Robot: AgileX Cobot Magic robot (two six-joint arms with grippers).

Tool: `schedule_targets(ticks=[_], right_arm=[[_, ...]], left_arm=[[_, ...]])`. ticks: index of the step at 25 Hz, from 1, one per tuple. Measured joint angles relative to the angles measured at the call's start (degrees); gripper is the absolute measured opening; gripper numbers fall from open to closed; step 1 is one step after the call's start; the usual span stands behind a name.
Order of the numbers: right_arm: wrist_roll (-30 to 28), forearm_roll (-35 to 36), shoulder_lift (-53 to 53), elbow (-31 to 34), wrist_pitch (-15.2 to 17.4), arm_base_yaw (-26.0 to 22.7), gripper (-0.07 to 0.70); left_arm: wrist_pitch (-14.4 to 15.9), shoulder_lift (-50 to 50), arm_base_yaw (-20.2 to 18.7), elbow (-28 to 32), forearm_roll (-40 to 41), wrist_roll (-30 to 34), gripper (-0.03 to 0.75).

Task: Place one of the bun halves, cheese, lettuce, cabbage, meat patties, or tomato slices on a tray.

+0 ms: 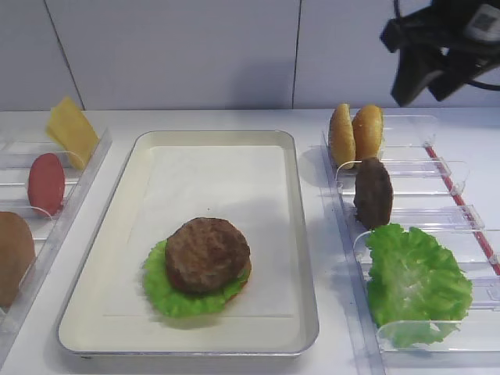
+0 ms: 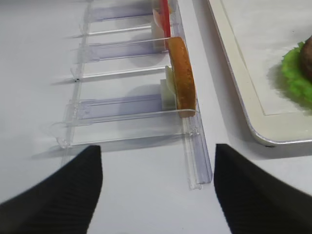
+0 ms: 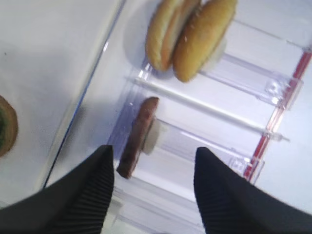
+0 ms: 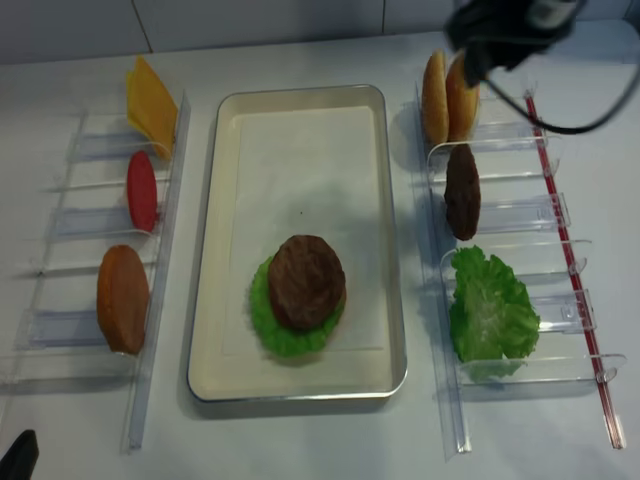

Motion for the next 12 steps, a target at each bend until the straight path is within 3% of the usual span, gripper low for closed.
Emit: schedule_targets(ticks=[7,12], right_arm=[[-2.9,3.1,-11.3,11.6,0.2,-8.8,0.398],[-3.4,3.1,-18.1,17.2,0.3,-10.0,0.395]], left_arm=[[0.0,0.0,0.0,0.0,0.0,0.0,0.473],[0.0,0.0,0.0,0.0,0.0,0.0,0.473]])
